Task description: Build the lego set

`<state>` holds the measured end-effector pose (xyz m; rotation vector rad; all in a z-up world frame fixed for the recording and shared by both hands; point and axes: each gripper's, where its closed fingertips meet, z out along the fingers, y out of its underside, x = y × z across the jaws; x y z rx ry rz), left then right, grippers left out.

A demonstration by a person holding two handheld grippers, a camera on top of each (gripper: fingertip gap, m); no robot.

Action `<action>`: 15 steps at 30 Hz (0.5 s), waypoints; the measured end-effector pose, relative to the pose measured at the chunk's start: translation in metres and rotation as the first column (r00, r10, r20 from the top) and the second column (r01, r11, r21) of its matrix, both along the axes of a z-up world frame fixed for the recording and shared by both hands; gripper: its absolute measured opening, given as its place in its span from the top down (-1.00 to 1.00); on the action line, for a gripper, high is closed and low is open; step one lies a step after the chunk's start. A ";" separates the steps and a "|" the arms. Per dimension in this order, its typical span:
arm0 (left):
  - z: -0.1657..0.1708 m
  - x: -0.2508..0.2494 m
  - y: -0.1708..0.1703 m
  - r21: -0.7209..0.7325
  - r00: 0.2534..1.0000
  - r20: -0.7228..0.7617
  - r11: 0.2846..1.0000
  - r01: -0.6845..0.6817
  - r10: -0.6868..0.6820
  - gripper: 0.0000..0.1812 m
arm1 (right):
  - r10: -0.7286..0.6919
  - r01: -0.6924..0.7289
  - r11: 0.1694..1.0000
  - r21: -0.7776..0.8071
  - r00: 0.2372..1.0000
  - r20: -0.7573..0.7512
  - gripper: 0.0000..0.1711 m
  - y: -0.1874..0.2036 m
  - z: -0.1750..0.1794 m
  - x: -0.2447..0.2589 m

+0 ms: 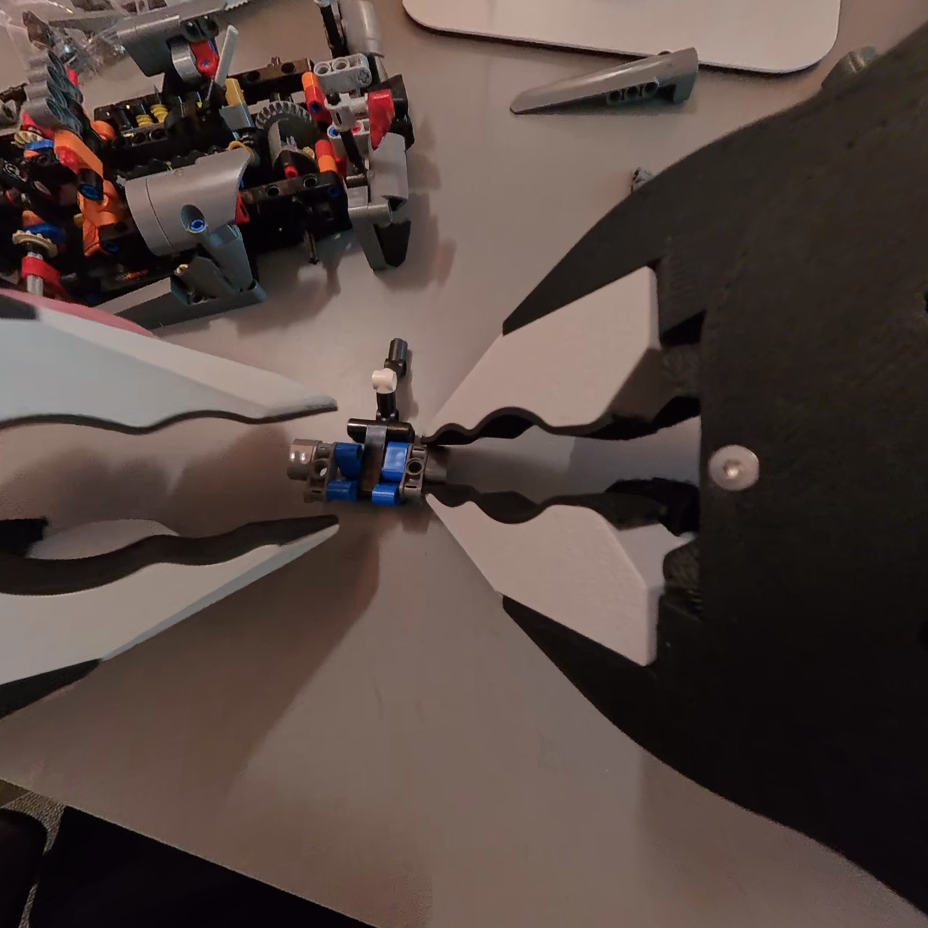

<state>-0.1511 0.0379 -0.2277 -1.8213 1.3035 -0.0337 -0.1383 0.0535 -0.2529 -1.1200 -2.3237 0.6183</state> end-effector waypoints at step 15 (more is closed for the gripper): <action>-0.022 0.005 0.008 0.020 0.995 -0.103 1.000 -0.006 0.008 0.70 | -0.082 0.105 0.944 -0.311 0.993 0.088 0.63 -0.013 0.011 0.001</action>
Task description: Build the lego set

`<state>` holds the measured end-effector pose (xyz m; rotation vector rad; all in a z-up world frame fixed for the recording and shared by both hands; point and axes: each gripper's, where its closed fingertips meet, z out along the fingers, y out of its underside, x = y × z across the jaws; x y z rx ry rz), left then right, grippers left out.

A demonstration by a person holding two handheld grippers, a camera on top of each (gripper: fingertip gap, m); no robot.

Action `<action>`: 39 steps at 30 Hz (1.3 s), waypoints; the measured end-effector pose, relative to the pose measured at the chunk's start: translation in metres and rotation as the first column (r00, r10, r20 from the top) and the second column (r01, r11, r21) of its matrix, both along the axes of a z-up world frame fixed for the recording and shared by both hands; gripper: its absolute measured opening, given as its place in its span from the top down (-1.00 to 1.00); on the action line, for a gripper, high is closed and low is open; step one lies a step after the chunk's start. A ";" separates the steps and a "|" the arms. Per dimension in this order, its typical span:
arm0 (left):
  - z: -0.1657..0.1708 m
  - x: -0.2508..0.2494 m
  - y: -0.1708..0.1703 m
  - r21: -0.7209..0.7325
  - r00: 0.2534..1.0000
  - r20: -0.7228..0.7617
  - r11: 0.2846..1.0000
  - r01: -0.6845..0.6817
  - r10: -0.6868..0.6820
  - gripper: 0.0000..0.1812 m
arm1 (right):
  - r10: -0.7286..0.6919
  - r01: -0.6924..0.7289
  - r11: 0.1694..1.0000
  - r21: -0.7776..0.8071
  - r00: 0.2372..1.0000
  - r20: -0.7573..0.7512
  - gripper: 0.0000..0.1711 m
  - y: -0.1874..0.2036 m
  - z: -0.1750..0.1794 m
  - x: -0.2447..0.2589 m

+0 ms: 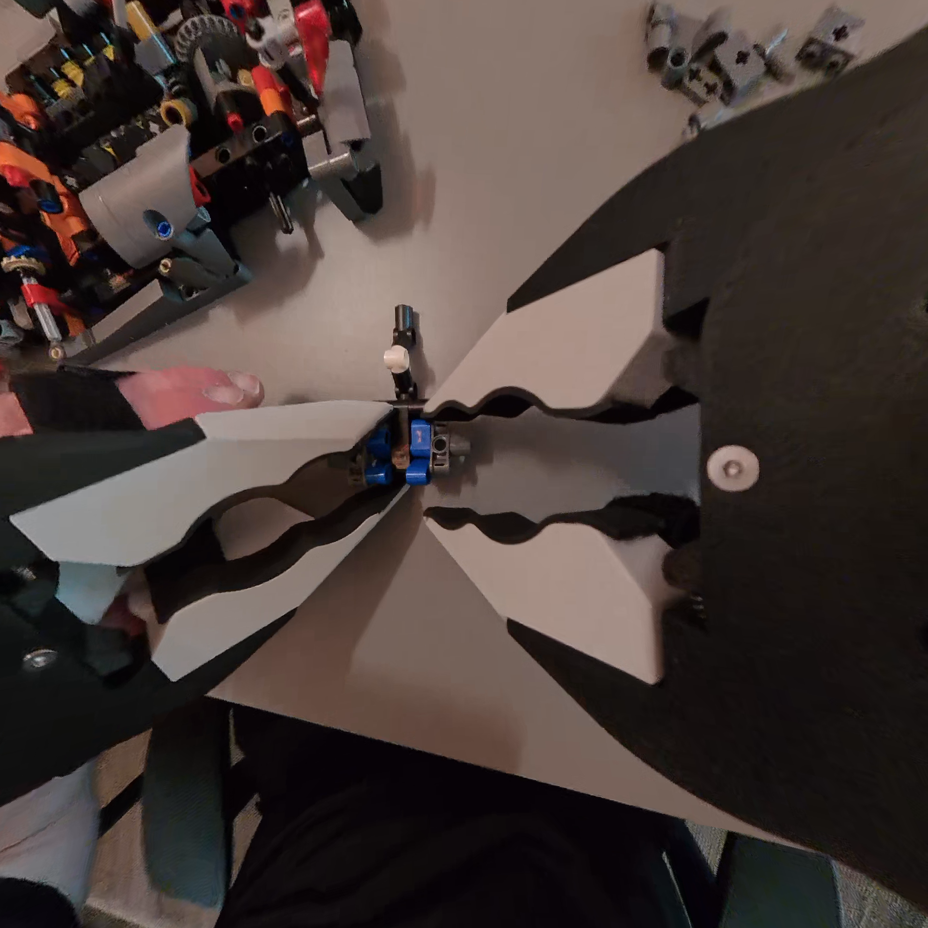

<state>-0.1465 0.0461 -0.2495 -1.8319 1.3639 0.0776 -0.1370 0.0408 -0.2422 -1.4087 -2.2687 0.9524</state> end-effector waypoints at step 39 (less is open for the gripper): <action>0.000 0.003 0.003 0.064 0.998 -0.062 0.998 -0.011 0.015 0.74 | -0.040 0.031 0.986 0.164 0.998 0.053 0.73 0.010 -0.011 -0.001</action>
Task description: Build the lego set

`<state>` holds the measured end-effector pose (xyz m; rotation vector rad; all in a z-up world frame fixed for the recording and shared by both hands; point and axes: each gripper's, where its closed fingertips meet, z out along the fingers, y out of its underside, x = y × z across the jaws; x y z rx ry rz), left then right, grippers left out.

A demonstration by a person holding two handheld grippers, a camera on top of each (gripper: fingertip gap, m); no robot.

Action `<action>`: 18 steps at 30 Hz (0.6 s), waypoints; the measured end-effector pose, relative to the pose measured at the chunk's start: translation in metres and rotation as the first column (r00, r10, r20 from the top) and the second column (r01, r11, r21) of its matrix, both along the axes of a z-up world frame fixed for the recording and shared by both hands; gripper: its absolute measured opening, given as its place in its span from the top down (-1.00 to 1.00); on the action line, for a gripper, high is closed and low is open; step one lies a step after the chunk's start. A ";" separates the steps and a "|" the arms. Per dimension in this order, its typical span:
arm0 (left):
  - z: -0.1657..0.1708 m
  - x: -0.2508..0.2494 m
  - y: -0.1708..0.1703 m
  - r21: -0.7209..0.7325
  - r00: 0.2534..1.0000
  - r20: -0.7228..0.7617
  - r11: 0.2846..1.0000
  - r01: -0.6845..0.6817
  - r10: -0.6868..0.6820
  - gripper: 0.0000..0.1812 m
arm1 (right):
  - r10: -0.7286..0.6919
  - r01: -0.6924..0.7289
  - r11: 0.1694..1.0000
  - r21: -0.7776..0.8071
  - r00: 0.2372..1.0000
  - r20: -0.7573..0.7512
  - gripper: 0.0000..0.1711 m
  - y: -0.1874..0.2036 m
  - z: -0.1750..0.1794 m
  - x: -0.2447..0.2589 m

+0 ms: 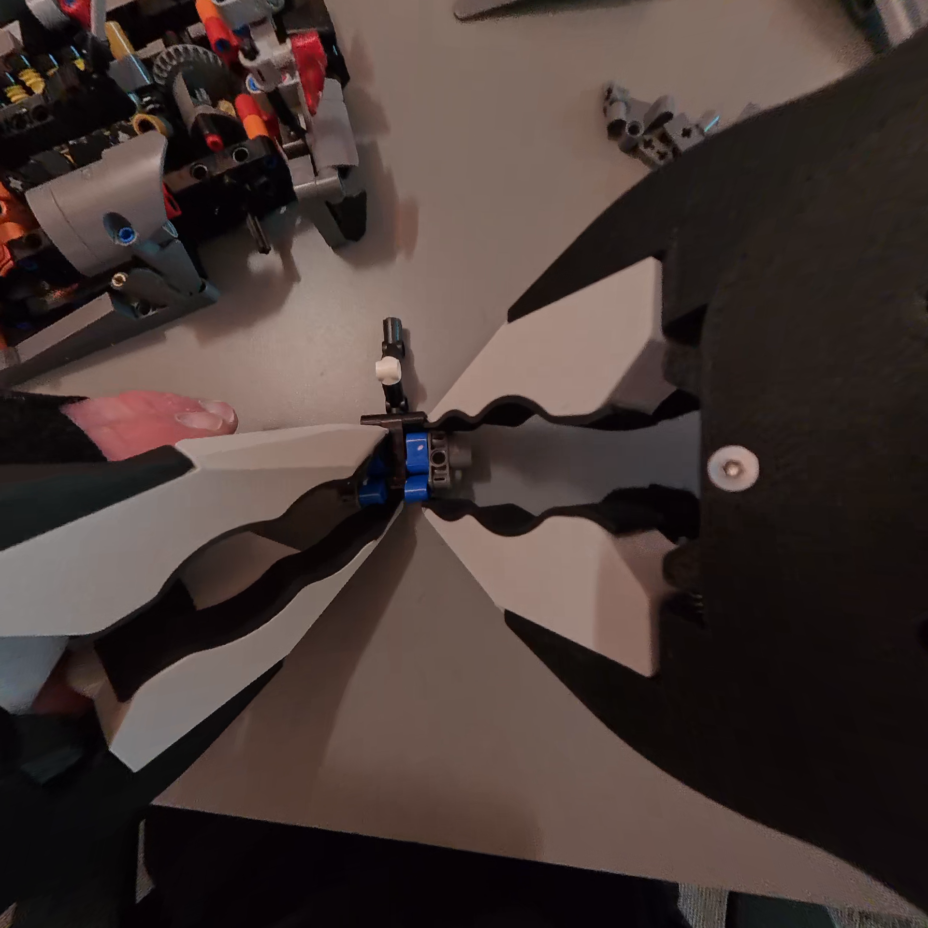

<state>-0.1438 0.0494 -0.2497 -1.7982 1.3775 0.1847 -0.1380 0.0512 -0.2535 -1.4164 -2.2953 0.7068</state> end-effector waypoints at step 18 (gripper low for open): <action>0.000 0.001 0.000 -0.014 0.999 -0.036 1.000 -0.017 0.016 0.73 | 0.011 -0.011 1.000 -0.005 1.000 -0.015 0.78 0.001 0.004 0.002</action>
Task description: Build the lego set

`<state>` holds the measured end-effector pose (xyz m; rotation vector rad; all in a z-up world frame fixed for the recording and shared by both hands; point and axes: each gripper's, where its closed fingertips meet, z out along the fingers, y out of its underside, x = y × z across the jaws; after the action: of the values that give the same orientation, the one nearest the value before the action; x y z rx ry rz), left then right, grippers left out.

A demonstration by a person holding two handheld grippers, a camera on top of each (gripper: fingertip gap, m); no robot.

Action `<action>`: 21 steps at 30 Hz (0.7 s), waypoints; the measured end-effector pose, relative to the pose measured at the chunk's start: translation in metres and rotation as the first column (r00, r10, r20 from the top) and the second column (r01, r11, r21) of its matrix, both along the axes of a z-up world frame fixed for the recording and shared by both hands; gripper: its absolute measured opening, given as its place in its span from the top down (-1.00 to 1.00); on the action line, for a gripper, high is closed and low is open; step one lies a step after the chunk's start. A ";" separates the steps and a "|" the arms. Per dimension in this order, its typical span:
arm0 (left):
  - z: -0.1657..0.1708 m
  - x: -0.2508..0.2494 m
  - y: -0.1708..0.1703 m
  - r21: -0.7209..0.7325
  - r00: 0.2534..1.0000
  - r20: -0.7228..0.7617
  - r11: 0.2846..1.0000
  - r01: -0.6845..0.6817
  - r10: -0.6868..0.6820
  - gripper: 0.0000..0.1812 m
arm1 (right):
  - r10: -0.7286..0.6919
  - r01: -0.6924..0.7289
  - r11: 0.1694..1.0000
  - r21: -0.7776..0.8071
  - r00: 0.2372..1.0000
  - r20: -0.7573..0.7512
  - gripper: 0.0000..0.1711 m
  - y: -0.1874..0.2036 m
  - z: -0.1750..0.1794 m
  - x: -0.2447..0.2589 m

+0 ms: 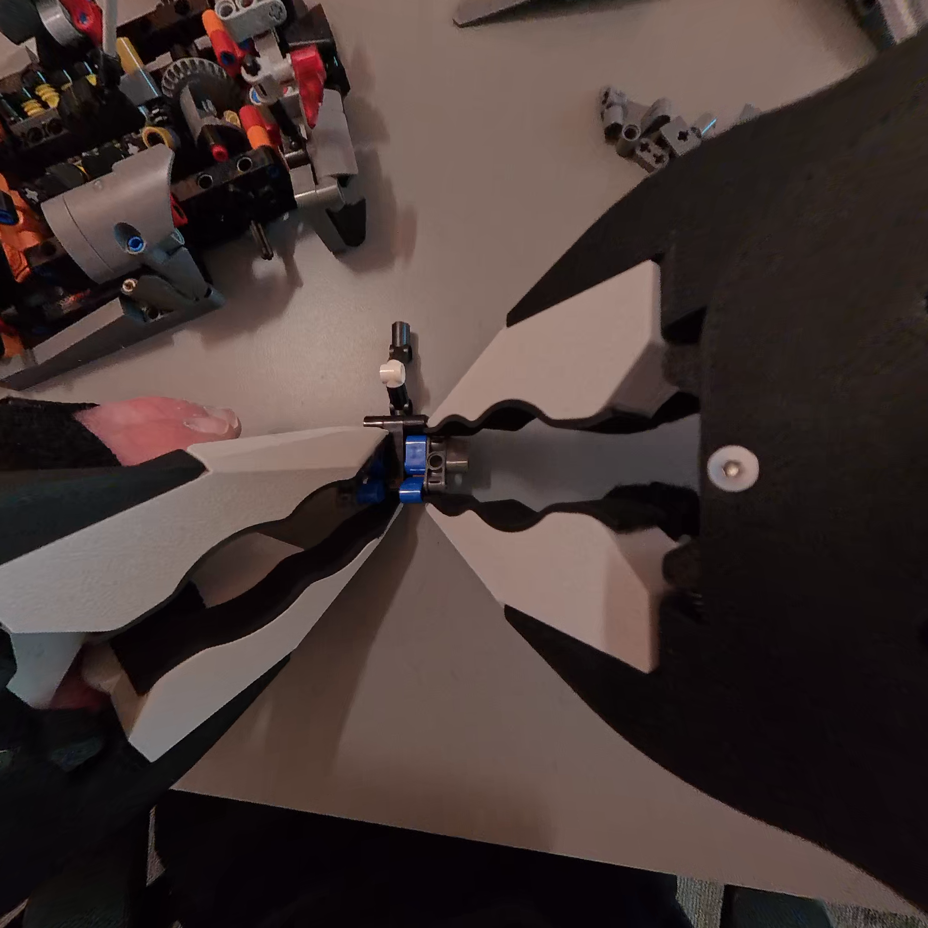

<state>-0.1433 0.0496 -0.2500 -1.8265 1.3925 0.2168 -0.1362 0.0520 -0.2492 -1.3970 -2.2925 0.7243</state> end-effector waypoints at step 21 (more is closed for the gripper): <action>0.000 -0.001 0.000 -0.047 1.000 -0.005 0.999 -0.005 0.005 0.74 | 0.119 -0.106 0.965 0.239 0.992 -0.042 0.80 0.000 0.002 -0.001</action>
<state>-0.1445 0.0495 -0.2499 -1.8690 1.4073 0.1929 -0.1372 0.0521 -0.2477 -1.1336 -2.3400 0.4950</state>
